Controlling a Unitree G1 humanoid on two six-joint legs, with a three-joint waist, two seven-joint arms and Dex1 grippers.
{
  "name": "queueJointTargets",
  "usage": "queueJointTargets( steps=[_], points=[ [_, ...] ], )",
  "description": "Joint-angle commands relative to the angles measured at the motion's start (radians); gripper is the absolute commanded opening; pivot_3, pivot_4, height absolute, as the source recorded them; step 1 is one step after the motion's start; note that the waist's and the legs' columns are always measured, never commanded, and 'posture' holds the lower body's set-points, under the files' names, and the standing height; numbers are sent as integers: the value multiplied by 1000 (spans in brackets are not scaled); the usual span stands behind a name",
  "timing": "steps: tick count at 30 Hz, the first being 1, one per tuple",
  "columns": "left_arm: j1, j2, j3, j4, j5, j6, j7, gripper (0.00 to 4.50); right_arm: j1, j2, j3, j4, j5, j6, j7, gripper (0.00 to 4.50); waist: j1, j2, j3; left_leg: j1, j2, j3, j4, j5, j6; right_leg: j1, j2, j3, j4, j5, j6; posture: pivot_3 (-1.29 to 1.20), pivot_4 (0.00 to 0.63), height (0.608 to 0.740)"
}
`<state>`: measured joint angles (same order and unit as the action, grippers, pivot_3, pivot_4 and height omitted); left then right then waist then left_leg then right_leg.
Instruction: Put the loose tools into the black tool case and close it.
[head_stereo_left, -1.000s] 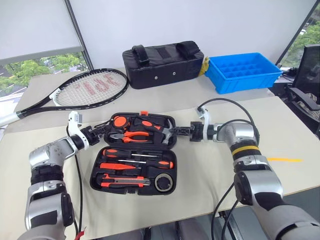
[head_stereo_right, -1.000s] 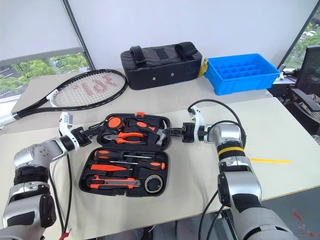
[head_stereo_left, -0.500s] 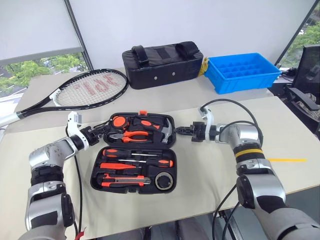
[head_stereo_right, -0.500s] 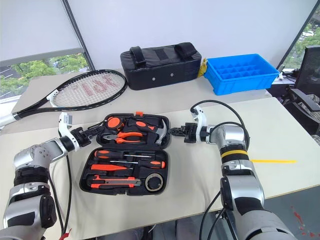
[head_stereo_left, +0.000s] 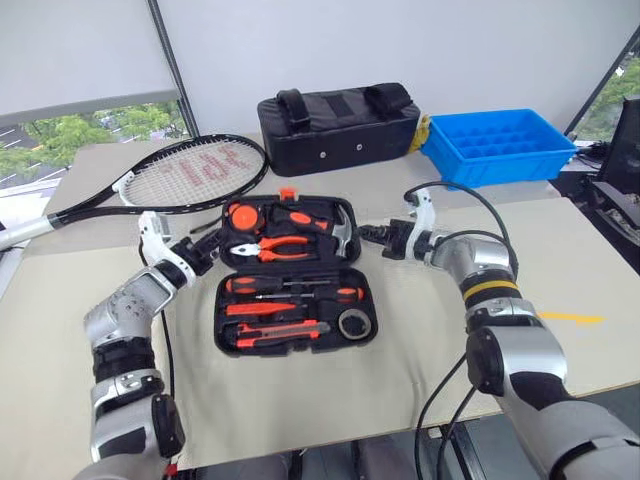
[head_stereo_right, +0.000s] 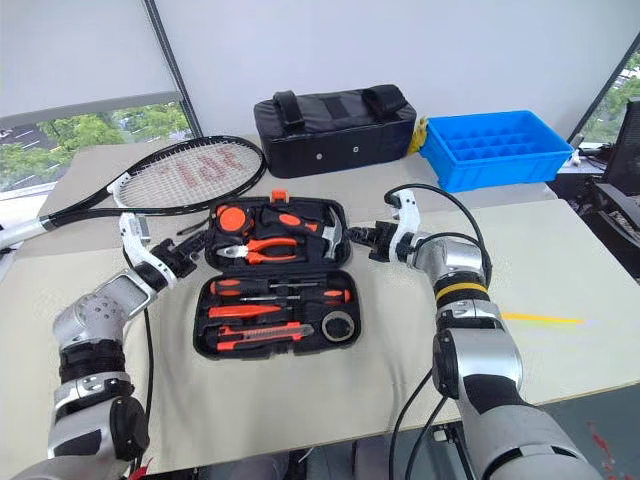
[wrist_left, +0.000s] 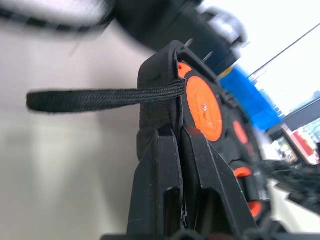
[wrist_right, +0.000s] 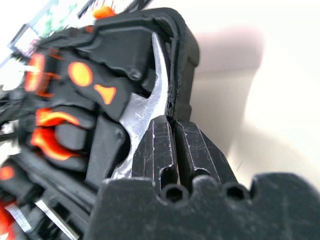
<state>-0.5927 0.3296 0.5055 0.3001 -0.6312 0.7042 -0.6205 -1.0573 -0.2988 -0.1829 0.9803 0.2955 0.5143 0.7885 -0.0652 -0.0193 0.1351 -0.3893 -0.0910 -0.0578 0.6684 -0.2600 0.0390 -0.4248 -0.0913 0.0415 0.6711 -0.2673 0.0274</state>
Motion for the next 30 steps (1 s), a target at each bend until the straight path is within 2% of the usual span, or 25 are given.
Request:
queueJointTargets(
  steps=[1, 3, 12, 19, 24, 27, 30],
  points=[
    [-10, -54, -44, -179, -64, -63, -17, 0, -51, 18, -14, 18, 5, -160, 50, 101, -1, 0, 0, 0, 0, 0, 0, 0, 0, 0, 0, 0, 0, 0, 0, 0, 150, 740],
    [25, -62, -81, -213, -18, -122, -30, 0, -46, 17, -9, 36, -8, -233, 62, 101, -2, 0, 0, 0, 0, 0, 0, 0, 0, 0, 0, 0, -1, 0, 0, 0, 150, 740],
    [147, -10, -178, -152, 81, -240, -90, 0, -33, 9, -23, 67, -5, -290, 102, 101, -2, 0, 0, 0, 1, 0, -1, 0, 1, 1, 2, 0, -5, 0, 0, 0, 150, 740],
    [160, 14, -221, -94, 135, -344, -134, 0, 35, 9, -19, -17, -3, -315, 151, 101, 4, 0, 0, 0, 1, 0, -1, 0, 1, 1, 2, 0, -5, 0, 0, 0, 150, 740],
    [157, 6, -210, -65, 160, -486, -143, 0, 109, 19, -19, -127, 11, -349, 195, 101, 4, 0, 0, 1, 1, 0, -1, 0, 1, 2, 2, 0, -5, 0, 0, 0, 150, 740],
    [173, 32, -240, -21, 238, -611, -155, 0, 176, 17, 6, -188, -14, -442, 228, 101, 3, 0, 0, 1, 1, 0, -1, 0, 1, 1, 2, 0, -5, 0, 0, 0, 150, 740],
    [182, 55, -262, 33, 312, -729, -137, 0, 247, 12, 19, -204, -42, -626, 259, 101, -1, 0, 0, 2, 1, 0, -1, 0, 1, 2, 2, 0, -5, 0, 0, 0, 150, 740]
  ],
)
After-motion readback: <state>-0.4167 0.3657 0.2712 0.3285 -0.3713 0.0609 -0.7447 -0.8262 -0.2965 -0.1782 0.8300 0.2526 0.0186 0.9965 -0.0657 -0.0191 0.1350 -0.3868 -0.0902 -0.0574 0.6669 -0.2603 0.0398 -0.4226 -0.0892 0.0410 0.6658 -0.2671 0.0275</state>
